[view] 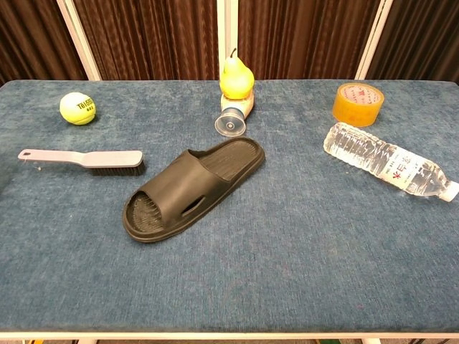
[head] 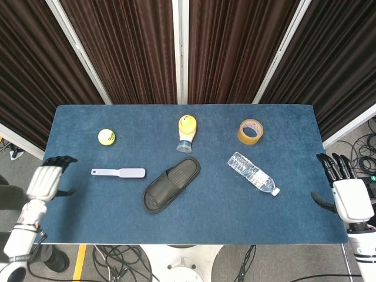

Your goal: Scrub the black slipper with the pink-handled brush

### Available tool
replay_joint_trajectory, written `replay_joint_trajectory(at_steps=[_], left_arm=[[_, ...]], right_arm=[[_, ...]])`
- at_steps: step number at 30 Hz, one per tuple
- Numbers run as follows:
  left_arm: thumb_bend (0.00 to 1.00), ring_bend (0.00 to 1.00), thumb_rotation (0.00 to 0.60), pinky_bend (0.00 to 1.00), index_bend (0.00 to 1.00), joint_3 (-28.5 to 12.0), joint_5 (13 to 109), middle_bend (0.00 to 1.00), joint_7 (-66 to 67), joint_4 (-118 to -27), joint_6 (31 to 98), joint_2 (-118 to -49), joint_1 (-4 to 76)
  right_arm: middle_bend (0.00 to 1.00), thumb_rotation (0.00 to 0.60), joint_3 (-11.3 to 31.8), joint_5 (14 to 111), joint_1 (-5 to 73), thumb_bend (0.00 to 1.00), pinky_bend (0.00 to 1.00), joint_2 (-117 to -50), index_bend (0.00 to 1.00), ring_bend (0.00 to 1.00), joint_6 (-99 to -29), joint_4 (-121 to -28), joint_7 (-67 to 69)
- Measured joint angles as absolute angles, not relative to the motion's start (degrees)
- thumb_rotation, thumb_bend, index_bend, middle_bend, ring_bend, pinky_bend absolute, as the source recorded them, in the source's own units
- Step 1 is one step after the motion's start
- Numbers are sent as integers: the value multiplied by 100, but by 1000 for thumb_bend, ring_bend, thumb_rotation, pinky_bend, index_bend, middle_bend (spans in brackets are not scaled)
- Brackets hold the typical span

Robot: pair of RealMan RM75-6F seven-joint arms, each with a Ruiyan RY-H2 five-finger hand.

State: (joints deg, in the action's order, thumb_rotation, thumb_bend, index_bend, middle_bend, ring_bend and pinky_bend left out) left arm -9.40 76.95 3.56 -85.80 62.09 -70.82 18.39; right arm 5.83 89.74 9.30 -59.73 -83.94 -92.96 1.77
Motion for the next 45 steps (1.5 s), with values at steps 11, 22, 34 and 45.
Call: replay_joint_trajectory(at_steps=[11, 22, 34, 45], left_arm=[[155, 390, 600, 441, 411, -1131, 6339, 498, 464, -7397, 3596, -7681, 3557], [173, 429, 600, 456, 437, -786, 5311, 525, 1047, -7060, 3023, -8036, 4150], [214, 502, 600, 554, 501, -396, 4583, 590, 1473, -7478, 3030, -7993, 4575], [258, 648, 600, 719, 639, -15, 3987, 725, 1812, -7712, 3080, -7985, 4983]], right_arm=[[101, 600, 565, 8852, 953, 110, 21, -5904, 9, 9, -8284, -9396, 146], [101, 600, 503, 8790, 907, 110, 21, -5945, 9, 9, -8263, -9244, 304], [101, 600, 471, 8749, 888, 111, 21, -5986, 9, 9, -8237, -9105, 429], [102, 600, 459, 8690, 892, 111, 21, -6015, 9, 9, -8179, -9053, 484]])
